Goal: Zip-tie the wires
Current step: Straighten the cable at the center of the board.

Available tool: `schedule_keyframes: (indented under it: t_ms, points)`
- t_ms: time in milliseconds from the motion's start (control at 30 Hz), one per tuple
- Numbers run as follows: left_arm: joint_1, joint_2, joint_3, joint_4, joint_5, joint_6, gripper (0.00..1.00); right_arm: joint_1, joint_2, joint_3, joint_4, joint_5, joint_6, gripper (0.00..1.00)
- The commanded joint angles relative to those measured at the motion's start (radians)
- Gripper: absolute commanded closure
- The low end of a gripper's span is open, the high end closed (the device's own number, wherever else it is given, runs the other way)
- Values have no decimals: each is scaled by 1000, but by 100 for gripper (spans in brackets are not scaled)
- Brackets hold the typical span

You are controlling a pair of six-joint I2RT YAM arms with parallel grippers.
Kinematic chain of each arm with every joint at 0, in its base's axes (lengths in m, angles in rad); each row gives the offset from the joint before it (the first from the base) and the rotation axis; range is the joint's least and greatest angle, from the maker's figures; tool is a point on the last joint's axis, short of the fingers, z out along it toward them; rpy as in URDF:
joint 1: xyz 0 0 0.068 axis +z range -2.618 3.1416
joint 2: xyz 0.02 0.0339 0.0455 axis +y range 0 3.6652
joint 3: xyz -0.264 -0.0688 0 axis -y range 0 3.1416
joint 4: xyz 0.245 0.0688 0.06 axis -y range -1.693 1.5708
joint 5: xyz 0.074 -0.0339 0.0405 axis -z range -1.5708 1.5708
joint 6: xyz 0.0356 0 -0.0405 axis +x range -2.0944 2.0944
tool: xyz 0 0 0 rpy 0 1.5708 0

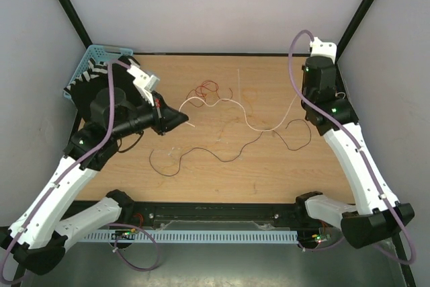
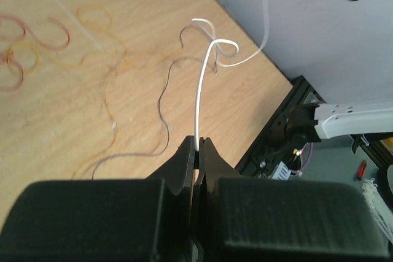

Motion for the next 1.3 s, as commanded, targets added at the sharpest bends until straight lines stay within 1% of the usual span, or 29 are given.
schedule_keyframes:
  t_ms: [0, 167, 267, 367, 467, 600, 767, 800, 900, 967, 1000, 1133, 1267]
  points:
    - [13, -59, -111, 14, -54, -88, 100, 4, -15, -88, -168, -46, 25, 100]
    - [94, -122, -292, -14, -49, -192, 100, 6, 37, -237, -193, -212, 67, 100]
    - [163, -173, -396, -28, -37, -210, 100, 12, 78, -285, -196, -261, 97, 100]
    - [229, -211, -466, -50, -29, -199, 100, 27, 108, -324, -188, -268, 110, 100]
    - [297, -215, -520, -58, -1, -186, 100, 43, 127, -353, -179, -263, 119, 100]
    - [335, -190, -570, -59, 2, -158, 100, 58, 148, -389, -167, -274, 125, 100]
    - [372, -195, -622, -69, -41, -135, 100, 81, 182, -415, -160, -293, 131, 100]
    - [380, -196, -632, -71, -48, -132, 100, 86, 185, -415, -159, -296, 132, 97]
    - [397, -195, -657, -74, -56, -122, 100, 94, 190, -413, -161, -300, 132, 82]
    - [403, -193, -674, -76, -57, -126, 100, 94, 193, -410, -161, -311, 129, 70]
    - [404, -191, -683, -76, -59, -131, 100, 94, 195, -405, -161, -319, 127, 63]
    - [404, -181, -705, -77, -78, -152, 100, 92, 182, -371, -170, -379, 123, 42]
    - [405, -172, -725, -76, -114, -170, 100, 93, 158, -317, -172, -452, 135, 31]
